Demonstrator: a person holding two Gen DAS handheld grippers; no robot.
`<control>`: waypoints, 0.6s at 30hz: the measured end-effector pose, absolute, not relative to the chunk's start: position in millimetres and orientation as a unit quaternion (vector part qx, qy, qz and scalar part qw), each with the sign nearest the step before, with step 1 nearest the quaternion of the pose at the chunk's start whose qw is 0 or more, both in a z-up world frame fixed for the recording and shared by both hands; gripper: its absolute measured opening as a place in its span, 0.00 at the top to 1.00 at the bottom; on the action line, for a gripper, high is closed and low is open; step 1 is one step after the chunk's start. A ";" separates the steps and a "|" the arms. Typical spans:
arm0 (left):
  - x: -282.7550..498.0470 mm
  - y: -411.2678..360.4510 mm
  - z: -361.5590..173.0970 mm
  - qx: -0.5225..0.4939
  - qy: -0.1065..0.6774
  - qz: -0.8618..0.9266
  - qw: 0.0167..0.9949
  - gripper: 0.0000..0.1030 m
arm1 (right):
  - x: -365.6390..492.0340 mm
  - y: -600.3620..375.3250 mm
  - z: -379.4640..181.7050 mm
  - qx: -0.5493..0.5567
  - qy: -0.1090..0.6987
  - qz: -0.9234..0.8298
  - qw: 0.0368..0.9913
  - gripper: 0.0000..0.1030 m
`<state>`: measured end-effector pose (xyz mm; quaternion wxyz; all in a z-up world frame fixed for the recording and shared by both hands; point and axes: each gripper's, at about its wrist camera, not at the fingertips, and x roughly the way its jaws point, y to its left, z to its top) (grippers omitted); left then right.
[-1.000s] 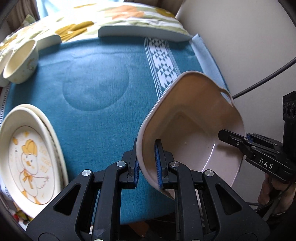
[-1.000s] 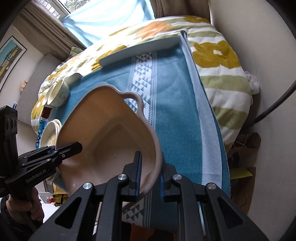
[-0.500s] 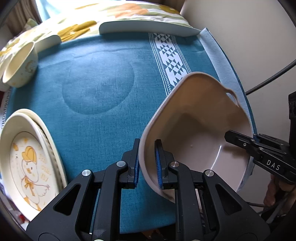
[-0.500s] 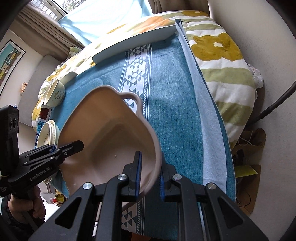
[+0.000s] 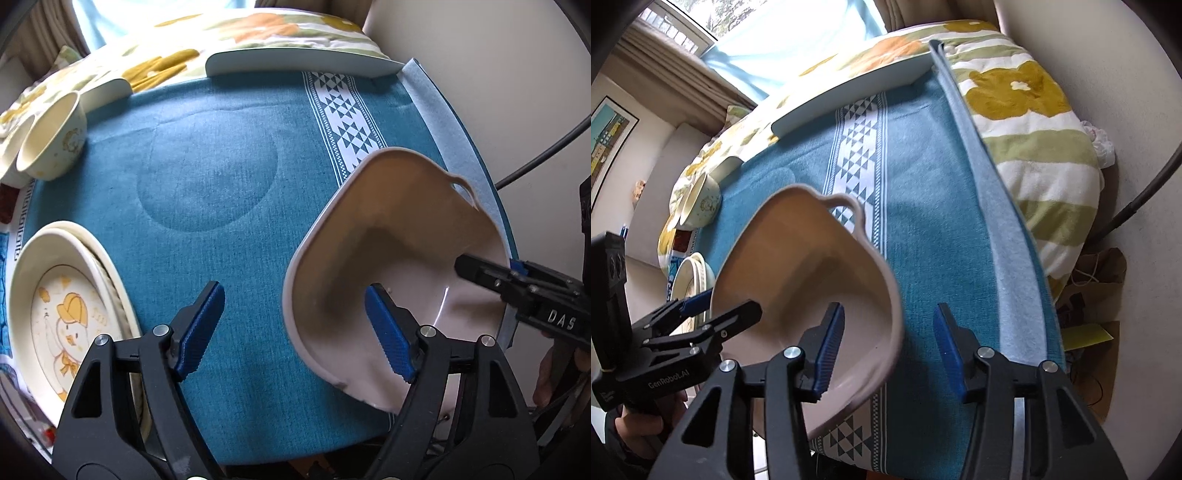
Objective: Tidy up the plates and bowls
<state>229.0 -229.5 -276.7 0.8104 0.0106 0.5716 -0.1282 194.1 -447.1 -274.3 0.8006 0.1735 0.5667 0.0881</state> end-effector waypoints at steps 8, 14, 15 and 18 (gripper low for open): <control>198.0 -210.9 -241.3 0.010 0.553 -0.119 0.824 0.25 | 176.4 -443.1 -229.0 0.149 0.520 0.069 0.838 0.56; 160.9 -166.0 -196.2 -0.005 0.512 -0.081 0.855 0.25 | 170.5 -420.4 -182.2 0.127 0.478 0.096 0.864 0.56; 155.9 -156.5 -189.9 -0.009 0.505 -0.073 0.860 0.25 | 170.9 -413.7 -175.3 0.123 0.471 0.105 0.867 0.56; 145.7 -130.6 -172.2 -0.027 0.485 -0.049 0.873 0.25 | 173.4 -394.2 -161.0 0.113 0.458 0.131 0.872 0.56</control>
